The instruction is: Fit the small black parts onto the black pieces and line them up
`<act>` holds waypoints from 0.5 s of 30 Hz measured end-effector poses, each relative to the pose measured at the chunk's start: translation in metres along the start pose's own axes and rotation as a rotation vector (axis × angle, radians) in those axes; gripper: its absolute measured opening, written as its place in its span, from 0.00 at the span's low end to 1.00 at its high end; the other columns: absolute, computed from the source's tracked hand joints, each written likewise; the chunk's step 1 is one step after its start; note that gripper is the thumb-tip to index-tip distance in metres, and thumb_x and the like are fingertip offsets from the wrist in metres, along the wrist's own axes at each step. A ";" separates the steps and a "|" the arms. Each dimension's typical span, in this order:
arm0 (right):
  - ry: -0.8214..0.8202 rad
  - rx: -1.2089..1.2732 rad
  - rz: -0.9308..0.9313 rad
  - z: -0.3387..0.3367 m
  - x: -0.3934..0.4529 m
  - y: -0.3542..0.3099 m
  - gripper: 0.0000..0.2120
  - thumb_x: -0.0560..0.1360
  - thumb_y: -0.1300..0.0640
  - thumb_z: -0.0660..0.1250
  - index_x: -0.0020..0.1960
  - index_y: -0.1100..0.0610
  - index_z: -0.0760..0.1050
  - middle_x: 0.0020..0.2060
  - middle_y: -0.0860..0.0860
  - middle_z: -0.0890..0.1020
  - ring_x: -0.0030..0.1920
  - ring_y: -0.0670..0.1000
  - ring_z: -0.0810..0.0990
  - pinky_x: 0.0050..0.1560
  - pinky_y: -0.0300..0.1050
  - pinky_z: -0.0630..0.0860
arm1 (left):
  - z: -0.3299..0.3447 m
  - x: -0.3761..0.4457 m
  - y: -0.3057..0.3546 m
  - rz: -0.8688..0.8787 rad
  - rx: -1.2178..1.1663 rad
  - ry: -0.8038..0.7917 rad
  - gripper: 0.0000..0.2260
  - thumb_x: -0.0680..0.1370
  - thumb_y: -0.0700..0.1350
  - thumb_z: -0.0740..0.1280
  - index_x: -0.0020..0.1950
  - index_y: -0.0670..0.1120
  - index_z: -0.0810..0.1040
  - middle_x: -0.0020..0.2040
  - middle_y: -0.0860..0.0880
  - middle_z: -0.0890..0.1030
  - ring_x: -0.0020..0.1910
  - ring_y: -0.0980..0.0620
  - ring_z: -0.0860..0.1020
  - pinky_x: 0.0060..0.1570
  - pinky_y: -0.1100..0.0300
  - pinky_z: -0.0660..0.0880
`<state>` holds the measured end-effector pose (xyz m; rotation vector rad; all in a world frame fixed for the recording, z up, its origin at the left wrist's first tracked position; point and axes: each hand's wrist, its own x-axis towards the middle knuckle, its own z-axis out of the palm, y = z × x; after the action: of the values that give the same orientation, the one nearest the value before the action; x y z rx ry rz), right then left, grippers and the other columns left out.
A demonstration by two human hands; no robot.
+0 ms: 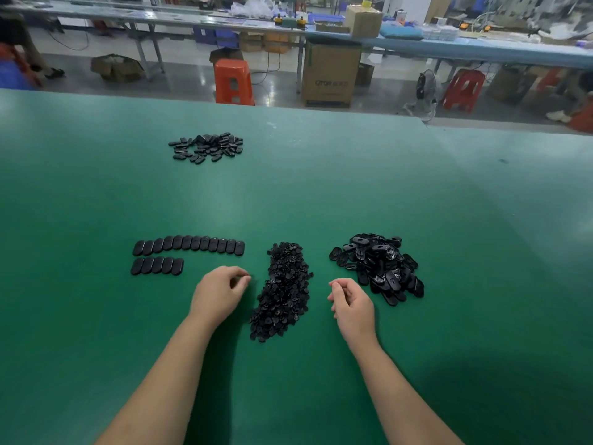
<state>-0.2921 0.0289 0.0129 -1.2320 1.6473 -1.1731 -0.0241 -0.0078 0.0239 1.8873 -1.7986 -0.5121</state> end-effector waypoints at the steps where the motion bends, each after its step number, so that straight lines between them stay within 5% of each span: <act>1: -0.001 -0.005 0.002 0.000 0.000 0.000 0.08 0.82 0.56 0.64 0.46 0.50 0.79 0.34 0.45 0.82 0.30 0.44 0.74 0.32 0.45 0.72 | 0.005 0.001 0.005 0.013 0.000 -0.032 0.07 0.80 0.53 0.67 0.55 0.54 0.83 0.50 0.56 0.82 0.48 0.56 0.77 0.53 0.55 0.75; 7: 0.000 -0.028 -0.005 0.000 0.001 -0.001 0.08 0.82 0.57 0.64 0.45 0.49 0.79 0.35 0.47 0.83 0.29 0.43 0.74 0.31 0.44 0.72 | 0.019 -0.005 -0.002 0.073 0.016 -0.049 0.09 0.80 0.55 0.66 0.59 0.58 0.81 0.47 0.58 0.75 0.52 0.55 0.73 0.57 0.54 0.64; 15: -0.014 -0.027 0.012 -0.001 -0.001 0.000 0.08 0.82 0.58 0.64 0.47 0.48 0.79 0.36 0.44 0.83 0.31 0.47 0.73 0.30 0.46 0.70 | 0.024 -0.012 -0.006 0.101 -0.037 0.040 0.08 0.79 0.53 0.70 0.56 0.57 0.84 0.45 0.59 0.76 0.49 0.57 0.73 0.58 0.56 0.65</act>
<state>-0.2924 0.0301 0.0135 -1.2422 1.6629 -1.1359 -0.0336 0.0027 0.0006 1.7598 -1.8350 -0.4653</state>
